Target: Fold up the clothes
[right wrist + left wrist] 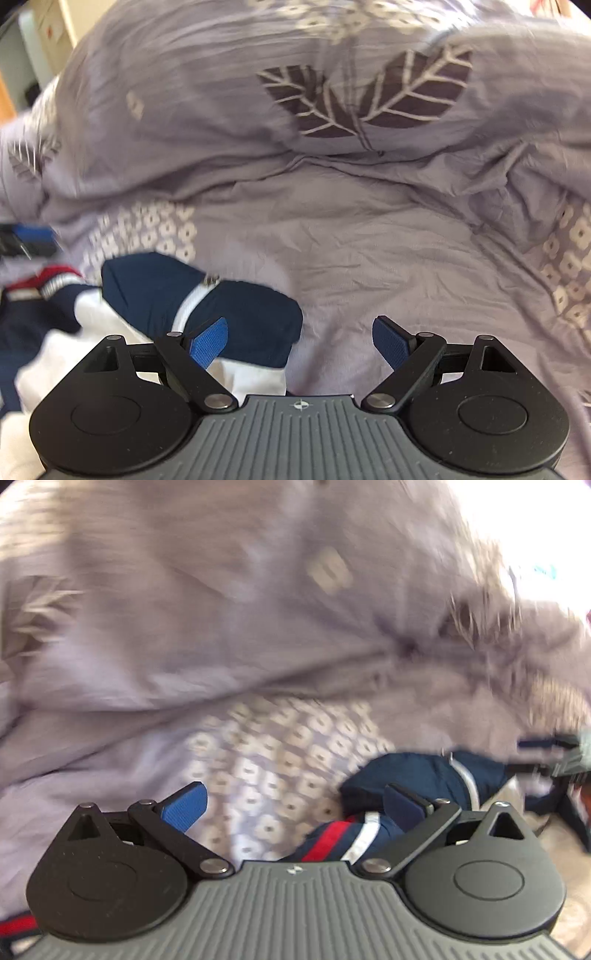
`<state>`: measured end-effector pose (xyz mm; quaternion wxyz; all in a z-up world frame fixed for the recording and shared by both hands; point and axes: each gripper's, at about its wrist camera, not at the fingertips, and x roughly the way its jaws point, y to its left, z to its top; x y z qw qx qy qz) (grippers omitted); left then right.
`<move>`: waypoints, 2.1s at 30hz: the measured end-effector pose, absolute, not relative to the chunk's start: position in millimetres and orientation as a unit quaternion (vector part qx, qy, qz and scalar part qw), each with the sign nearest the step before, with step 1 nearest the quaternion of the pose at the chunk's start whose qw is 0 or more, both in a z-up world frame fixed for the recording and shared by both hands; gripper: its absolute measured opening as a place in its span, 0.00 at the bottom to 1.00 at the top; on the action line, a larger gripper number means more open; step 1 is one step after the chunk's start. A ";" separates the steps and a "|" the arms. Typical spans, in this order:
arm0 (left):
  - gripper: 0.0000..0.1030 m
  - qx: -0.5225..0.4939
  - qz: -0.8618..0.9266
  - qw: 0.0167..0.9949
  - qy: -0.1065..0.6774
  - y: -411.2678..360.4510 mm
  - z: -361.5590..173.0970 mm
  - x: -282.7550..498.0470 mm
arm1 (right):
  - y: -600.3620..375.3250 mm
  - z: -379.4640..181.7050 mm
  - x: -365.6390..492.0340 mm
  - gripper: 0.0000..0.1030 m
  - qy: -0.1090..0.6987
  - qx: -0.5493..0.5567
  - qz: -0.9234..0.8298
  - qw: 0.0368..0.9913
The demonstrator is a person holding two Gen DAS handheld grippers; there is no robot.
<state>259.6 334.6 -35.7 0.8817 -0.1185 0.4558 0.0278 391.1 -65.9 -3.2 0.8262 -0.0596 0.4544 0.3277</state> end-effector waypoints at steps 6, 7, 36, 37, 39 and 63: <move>0.99 -0.127 -0.018 0.807 0.577 309.1 -102.5 277.8 | -46.6 -41.6 392.9 0.65 0.507 -0.038 0.341 0.791; 0.97 -0.102 0.007 0.824 0.558 299.8 -101.0 273.8 | -41.8 -42.9 387.0 0.48 0.500 -0.029 0.342 0.795; 0.80 -0.115 0.152 0.866 0.462 283.7 5.4 113.6 | -79.4 45.0 257.4 0.61 0.476 -0.045 0.474 0.740; 0.81 -0.104 0.144 0.866 0.467 270.6 5.3 106.8 | -75.0 39.1 241.6 0.61 0.484 -0.058 0.477 0.731; 0.82 -0.082 0.135 0.866 0.474 247.0 3.2 92.7 | -67.5 31.2 212.5 0.61 0.497 -0.076 0.485 0.716; 0.93 0.262 -0.059 0.870 0.413 38.1 4.6 -77.2 | -121.0 75.8 48.3 0.68 0.405 -0.348 0.412 0.739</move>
